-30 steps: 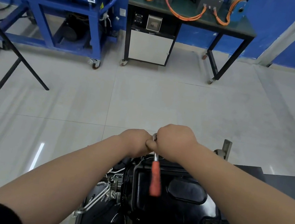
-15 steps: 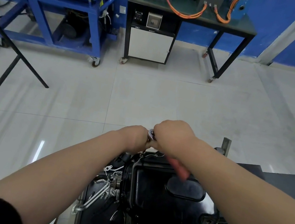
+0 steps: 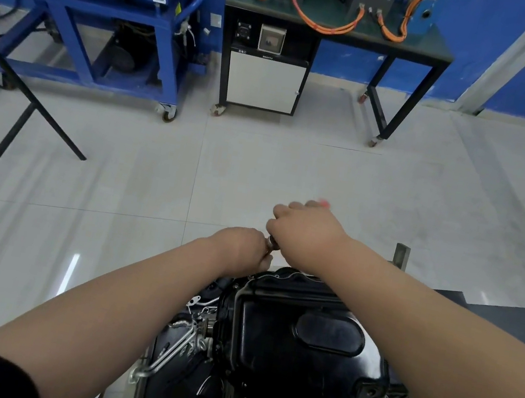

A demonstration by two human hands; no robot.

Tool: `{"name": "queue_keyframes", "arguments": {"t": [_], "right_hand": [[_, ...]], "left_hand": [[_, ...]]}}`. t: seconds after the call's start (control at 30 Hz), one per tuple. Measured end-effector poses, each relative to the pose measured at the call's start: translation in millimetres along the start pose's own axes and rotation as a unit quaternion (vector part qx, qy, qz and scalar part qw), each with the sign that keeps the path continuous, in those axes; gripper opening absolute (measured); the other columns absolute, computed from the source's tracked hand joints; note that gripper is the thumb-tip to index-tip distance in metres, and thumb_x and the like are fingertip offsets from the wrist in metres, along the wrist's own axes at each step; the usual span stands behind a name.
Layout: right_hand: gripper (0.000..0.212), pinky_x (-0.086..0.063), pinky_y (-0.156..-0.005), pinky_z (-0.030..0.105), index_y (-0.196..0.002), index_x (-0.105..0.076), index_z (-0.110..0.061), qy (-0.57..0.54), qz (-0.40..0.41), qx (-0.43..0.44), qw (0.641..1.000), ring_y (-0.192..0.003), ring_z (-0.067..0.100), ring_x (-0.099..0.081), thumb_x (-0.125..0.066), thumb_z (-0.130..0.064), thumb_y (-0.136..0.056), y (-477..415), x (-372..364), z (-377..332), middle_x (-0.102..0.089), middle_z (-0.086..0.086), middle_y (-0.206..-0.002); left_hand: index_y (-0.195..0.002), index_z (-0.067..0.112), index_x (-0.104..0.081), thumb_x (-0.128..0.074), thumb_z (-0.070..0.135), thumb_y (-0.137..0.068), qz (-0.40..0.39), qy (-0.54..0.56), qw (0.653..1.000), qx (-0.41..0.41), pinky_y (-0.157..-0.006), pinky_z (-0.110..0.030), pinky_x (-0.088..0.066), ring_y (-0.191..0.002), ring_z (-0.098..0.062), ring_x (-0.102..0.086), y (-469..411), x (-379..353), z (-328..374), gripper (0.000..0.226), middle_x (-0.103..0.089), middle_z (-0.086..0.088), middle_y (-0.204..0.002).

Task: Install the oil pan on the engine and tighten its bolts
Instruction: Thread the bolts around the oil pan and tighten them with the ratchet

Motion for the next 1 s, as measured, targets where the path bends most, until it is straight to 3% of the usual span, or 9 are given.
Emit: {"name": "queue_keyframes", "arguments": {"t": [0.1,0.23,0.33,0.47,0.57,0.67,0.8,0.87,1.0], "right_hand": [[0.010,-0.035,-0.073,0.033,-0.085,-0.059,-0.022,-0.017,-0.005,-0.021,1.000,-0.086,0.022,-0.055,-0.051,-0.025,-0.088,0.0,2.2,1.8,-0.058,0.000,-0.099],[0.036,-0.031,-0.055,0.027,-0.071,-0.047,-0.021,-0.152,-0.078,-0.157,0.973,-0.069,0.024,-0.047,-0.041,-0.052,-0.088,0.1,-6.2,-5.5,-0.047,0.001,-0.073],[0.028,-0.032,-0.056,0.026,-0.075,-0.054,-0.018,-0.121,-0.052,-0.088,0.987,-0.071,0.022,-0.052,-0.048,-0.042,-0.089,1.8,-3.7,-2.9,-0.056,0.002,-0.087],[0.021,-0.033,-0.076,0.034,-0.109,-0.056,-0.019,-0.036,0.021,0.028,0.999,-0.103,0.023,-0.051,-0.052,-0.019,-0.089,5.0,-3.2,6.0,-0.049,0.002,-0.111],[0.017,-0.031,-0.068,0.030,-0.092,-0.060,-0.023,-0.033,0.011,-0.027,0.999,-0.085,0.023,-0.055,-0.048,-0.036,-0.090,4.0,-2.2,-4.1,-0.056,0.001,-0.096],[0.033,-0.025,-0.050,0.024,-0.076,-0.054,-0.024,-0.127,-0.061,-0.141,0.980,-0.066,0.023,-0.047,-0.043,-0.052,-0.088,3.0,-5.7,-9.0,-0.047,-0.002,-0.069],[0.012,-0.033,-0.063,0.028,-0.097,-0.059,-0.020,-0.047,-0.016,-0.015,0.999,-0.086,0.023,-0.054,-0.051,-0.024,-0.090,4.8,-2.1,-6.7,-0.056,0.001,-0.103],[0.021,-0.035,-0.074,0.033,-0.107,-0.057,-0.019,-0.029,0.013,0.048,0.998,-0.100,0.023,-0.051,-0.051,-0.015,-0.088,6.6,-0.3,0.9,-0.050,0.002,-0.110],[0.026,-0.031,-0.061,0.028,-0.077,-0.055,-0.021,-0.062,-0.015,-0.048,0.997,-0.073,0.024,-0.051,-0.046,-0.043,-0.088,7.4,-3.1,-5.4,-0.055,0.002,-0.084]], "left_hand": [[-0.072,0.015,-0.047,-0.031,0.032,-0.095,-0.001,0.012,1.000,0.013,-0.059,-0.029,-0.036,-0.073,-0.026,-0.053,0.9,-0.5,-1.5,0.033,-0.062,-0.009,-0.087],[-0.058,0.020,-0.038,-0.037,0.017,-0.083,-0.037,0.038,0.997,0.054,-0.052,-0.025,-0.032,-0.067,-0.025,-0.048,0.9,2.1,-1.0,0.026,-0.053,-0.003,-0.074],[-0.072,0.013,-0.046,-0.035,0.024,-0.092,-0.012,0.030,0.999,0.030,-0.055,-0.028,-0.035,-0.072,-0.027,-0.053,1.9,0.3,-0.6,0.025,-0.063,-0.011,-0.085],[-0.085,0.010,-0.056,-0.031,0.032,-0.095,0.015,-0.003,1.000,-0.005,-0.060,-0.029,-0.035,-0.077,-0.027,-0.055,1.3,-3.1,3.4,0.035,-0.063,-0.012,-0.089],[-0.065,0.014,-0.046,-0.032,0.032,-0.092,-0.011,0.019,0.999,0.037,-0.058,-0.028,-0.036,-0.068,-0.024,-0.050,1.5,0.6,-1.0,0.035,-0.056,-0.005,-0.071],[-0.062,0.015,-0.044,-0.037,0.017,-0.083,-0.053,0.040,0.997,0.046,-0.055,-0.026,-0.036,-0.067,-0.023,-0.049,1.0,1.6,-2.0,0.022,-0.060,-0.006,-0.077],[-0.085,0.008,-0.060,-0.034,0.029,-0.093,-0.015,0.012,1.000,0.010,-0.062,-0.029,-0.039,-0.080,-0.028,-0.059,2.3,-1.7,3.1,0.034,-0.064,-0.012,-0.089],[-0.092,0.009,-0.062,-0.031,0.031,-0.095,0.000,-0.010,1.000,-0.009,-0.064,-0.030,-0.038,-0.087,-0.028,-0.059,1.6,-4.5,5.5,0.038,-0.064,-0.012,-0.095],[-0.064,0.018,-0.043,-0.035,0.029,-0.088,-0.019,0.039,0.998,0.044,-0.059,-0.027,-0.037,-0.071,-0.023,-0.050,2.2,-2.2,1.5,0.027,-0.056,-0.002,-0.076]]}}
Point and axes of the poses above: each hand's wrist, its own y-axis away from the middle knuckle, its own x-axis out of the back of the hand, z = x × y, the point moved 2 cm from there along -y, towards the middle knuckle
